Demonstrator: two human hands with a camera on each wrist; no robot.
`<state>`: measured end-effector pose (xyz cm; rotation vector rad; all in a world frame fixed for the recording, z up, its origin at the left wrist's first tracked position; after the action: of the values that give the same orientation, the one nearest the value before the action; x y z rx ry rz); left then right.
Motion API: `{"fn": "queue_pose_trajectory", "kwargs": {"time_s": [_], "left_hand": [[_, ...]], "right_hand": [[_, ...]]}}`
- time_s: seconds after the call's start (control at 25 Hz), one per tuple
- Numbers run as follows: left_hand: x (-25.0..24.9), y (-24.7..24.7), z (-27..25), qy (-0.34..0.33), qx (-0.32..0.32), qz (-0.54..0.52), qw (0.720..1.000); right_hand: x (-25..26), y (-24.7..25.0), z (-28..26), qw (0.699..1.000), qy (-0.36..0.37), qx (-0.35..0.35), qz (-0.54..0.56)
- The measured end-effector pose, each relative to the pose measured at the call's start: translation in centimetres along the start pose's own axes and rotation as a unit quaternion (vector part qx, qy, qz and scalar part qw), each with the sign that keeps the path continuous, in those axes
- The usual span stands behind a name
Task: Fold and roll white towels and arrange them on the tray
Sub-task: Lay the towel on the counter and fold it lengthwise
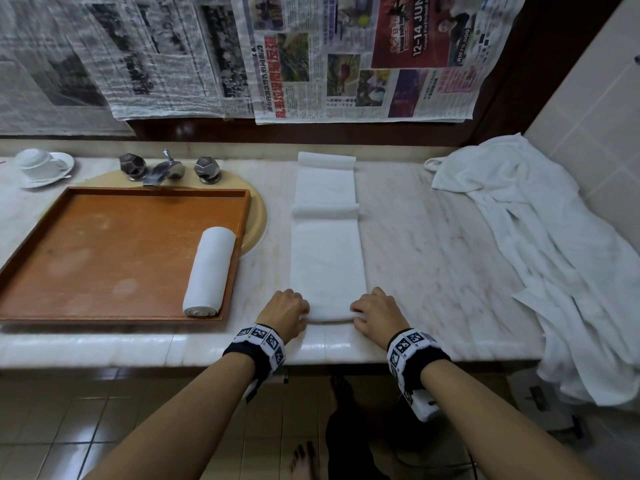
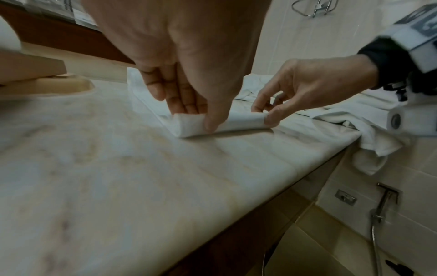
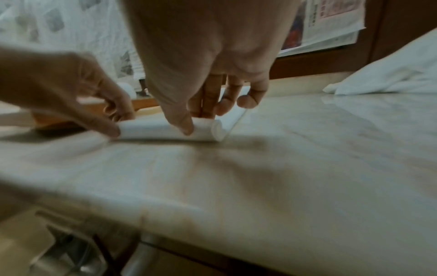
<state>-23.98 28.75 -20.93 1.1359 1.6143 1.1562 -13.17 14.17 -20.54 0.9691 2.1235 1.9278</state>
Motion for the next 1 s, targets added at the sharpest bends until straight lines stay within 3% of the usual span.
{"fn": "queue_pose_trajectory", "kwargs": {"time_s": [0.16,0.32,0.56,0.8,1.0], "left_hand": [[0.9,0.0,-0.2,0.005,0.022,-0.012,1.0],[1.5,0.6,0.0,0.042,0.023,-0.021,0.999],[1.2,1.0,1.2,0.088,0.024,-0.04,0.995],[0.0,-0.3,0.9,0.081,0.001,-0.063,0.995],[-0.7,-1.0,0.3,0.05,-0.01,-0.05,0.997]], "right_hand": [[-1.4,0.1,-0.1,0.994,-0.046,0.035,0.093],[-1.5,0.3,-0.4,0.988,-0.069,0.025,0.135],[-1.5,0.5,0.5,0.988,-0.112,-0.004,0.104],[1.1,-0.4,0.6,0.997,-0.03,-0.048,0.058],[1.5,-0.9,-0.1,0.997,-0.008,-0.058,0.05]]}}
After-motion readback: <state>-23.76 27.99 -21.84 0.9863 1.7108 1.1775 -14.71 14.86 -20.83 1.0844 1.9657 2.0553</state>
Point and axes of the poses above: each hand's wrist, its own z-axis towards the middle knuckle, its own y-axis out of the back of the hand, x = y × z, the point moved 6 cm from there along z, towards the middle knuckle, and after that the axes turned 2 degrees about z, right-handed, at the moved point
